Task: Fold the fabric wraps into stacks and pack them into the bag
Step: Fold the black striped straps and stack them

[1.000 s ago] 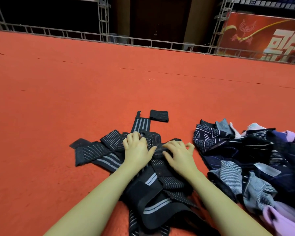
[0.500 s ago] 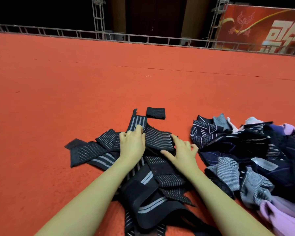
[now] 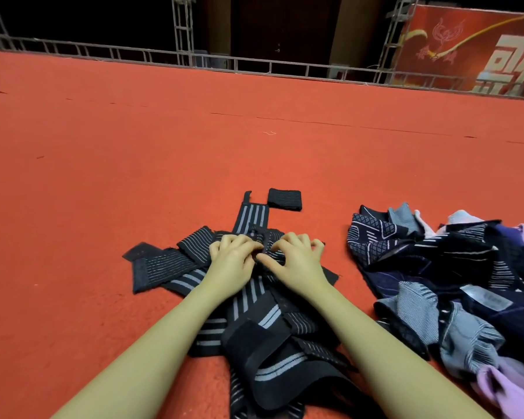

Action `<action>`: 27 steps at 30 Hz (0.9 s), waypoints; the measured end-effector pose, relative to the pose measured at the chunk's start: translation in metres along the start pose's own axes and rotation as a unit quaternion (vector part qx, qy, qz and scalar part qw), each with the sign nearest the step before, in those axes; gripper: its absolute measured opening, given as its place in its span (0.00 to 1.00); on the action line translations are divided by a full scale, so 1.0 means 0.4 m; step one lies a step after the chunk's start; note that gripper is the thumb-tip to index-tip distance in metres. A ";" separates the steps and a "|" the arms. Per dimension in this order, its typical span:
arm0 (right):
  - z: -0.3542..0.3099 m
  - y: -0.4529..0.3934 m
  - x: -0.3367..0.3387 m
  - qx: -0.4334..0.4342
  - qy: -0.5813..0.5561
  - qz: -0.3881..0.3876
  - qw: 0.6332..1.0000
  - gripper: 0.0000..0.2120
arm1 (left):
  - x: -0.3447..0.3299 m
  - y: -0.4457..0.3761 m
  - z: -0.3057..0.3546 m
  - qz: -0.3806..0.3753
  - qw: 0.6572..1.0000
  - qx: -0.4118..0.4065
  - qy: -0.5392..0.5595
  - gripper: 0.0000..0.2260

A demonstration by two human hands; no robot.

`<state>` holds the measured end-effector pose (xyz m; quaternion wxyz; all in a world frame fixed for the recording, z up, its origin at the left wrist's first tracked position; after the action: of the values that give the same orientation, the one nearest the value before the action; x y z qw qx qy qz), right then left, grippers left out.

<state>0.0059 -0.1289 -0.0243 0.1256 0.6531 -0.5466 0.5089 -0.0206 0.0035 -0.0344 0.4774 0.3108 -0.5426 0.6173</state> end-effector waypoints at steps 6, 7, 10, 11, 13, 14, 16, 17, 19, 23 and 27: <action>0.005 -0.017 -0.051 -0.058 -0.060 0.004 0.997 0.10 | -0.019 0.007 -0.048 -0.025 0.996 -0.027 -0.080 0.18; 0.012 -0.016 -0.043 -0.076 -0.084 0.030 0.993 0.08 | -0.023 0.010 -0.047 -0.027 0.995 -0.041 -0.087 0.20; 0.044 -0.013 0.018 -0.126 -0.121 0.137 0.975 0.05 | -0.016 0.005 -0.028 -0.015 0.993 -0.082 -0.087 0.29; 0.058 -0.012 0.046 -0.136 -0.120 0.173 0.968 0.04 | -0.014 -0.002 -0.016 -0.023 0.991 -0.095 -0.093 0.29; 0.087 -0.008 0.102 -0.151 -0.112 0.227 0.956 0.03 | -0.019 -0.020 0.016 -0.045 0.986 -0.122 -0.102 0.31; 0.101 -0.005 0.125 -0.158 -0.107 0.236 0.953 0.03 | -0.022 -0.029 0.037 -0.057 0.983 -0.136 -0.106 0.31; 0.130 0.000 0.160 -0.161 -0.089 0.225 0.957 0.04 | -0.036 -0.050 0.085 -0.081 0.979 -0.156 -0.107 0.29; 0.145 0.005 0.172 -0.156 -0.074 0.211 0.962 0.05 | -0.046 -0.060 0.112 -0.090 0.977 -0.162 -0.104 0.27; 0.176 0.018 0.192 -0.148 -0.043 0.180 0.971 0.06 | -0.065 -0.079 0.169 -0.103 0.973 -0.178 -0.101 0.24; 0.222 0.041 0.223 -0.160 0.002 0.149 0.976 0.08 | -0.119 -0.104 0.250 -0.156 0.959 -0.206 -0.114 0.29; 0.252 0.041 0.232 -0.159 0.102 0.119 0.975 0.08 | -0.172 -0.113 0.274 -0.205 0.936 -0.228 -0.172 0.28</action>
<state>0.0347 -0.2618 -0.0017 0.2214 0.4994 -0.6785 0.4912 0.0309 -0.1221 -0.0556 0.5510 0.3991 -0.6673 0.3031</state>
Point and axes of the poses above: each hand's wrist, its own y-axis away from the middle knuckle, its own x-axis out of the back of the hand, z = x × y, the point moved 6 cm from there along -y, towards the middle knuckle, and after that the axes turned 14 degrees about -y, right-handed, at the moved point
